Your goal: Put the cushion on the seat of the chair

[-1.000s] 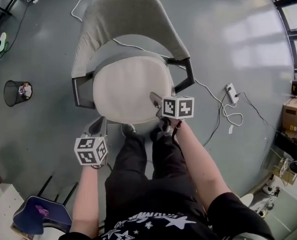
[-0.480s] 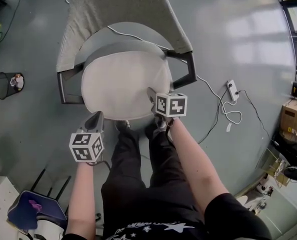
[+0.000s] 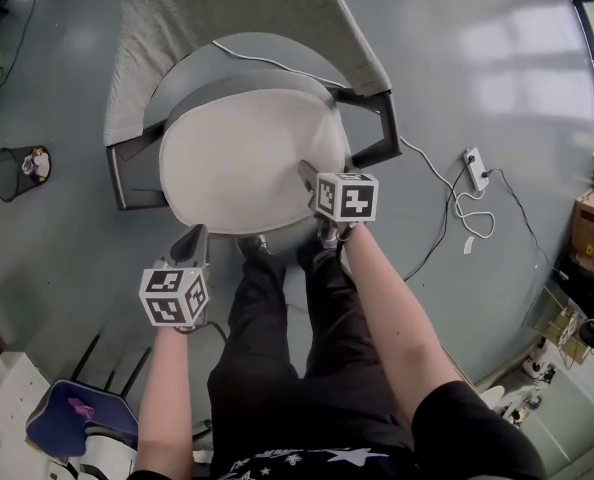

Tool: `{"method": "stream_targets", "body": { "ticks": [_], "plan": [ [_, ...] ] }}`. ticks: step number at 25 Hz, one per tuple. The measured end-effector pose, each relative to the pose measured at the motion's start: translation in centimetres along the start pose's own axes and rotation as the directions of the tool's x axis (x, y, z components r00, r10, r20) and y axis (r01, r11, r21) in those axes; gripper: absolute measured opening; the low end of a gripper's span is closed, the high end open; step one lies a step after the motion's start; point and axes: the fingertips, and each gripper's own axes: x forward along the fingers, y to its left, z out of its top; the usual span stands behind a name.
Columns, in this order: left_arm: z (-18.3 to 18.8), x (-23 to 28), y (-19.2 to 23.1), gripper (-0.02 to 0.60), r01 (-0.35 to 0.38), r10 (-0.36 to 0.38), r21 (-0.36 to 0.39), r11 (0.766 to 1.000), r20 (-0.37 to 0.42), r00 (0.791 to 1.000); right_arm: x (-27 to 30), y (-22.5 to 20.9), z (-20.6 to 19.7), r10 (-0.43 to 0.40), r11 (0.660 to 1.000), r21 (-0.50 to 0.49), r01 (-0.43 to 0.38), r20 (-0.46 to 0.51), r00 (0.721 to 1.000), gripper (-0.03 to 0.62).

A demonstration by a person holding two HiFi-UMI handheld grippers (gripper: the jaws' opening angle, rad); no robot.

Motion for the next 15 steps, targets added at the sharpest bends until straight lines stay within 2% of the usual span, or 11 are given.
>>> {"method": "stream_targets", "body": {
  "ticks": [4,9,15],
  "plan": [
    [0.1,0.2,-0.3,0.008,0.028,-0.028,-0.006,1.000,0.006,1.000,-0.3,-0.5,0.1,0.004,1.000,0.022,-0.005,0.025,1.000,0.299],
    [0.3,0.3,-0.5,0.008,0.037,-0.037,0.000,0.999,0.010,0.999,-1.8,-2.4,-0.9,-0.096,0.994,0.046,0.094,0.034,0.995,0.321],
    [1.1,-1.0,-0.6,0.008,0.048,-0.048,0.009,0.999,0.034,0.998,-6.6,-3.7,-2.1,-0.166,0.969,0.202,0.145,0.089,0.982,0.319]
  ]
}}
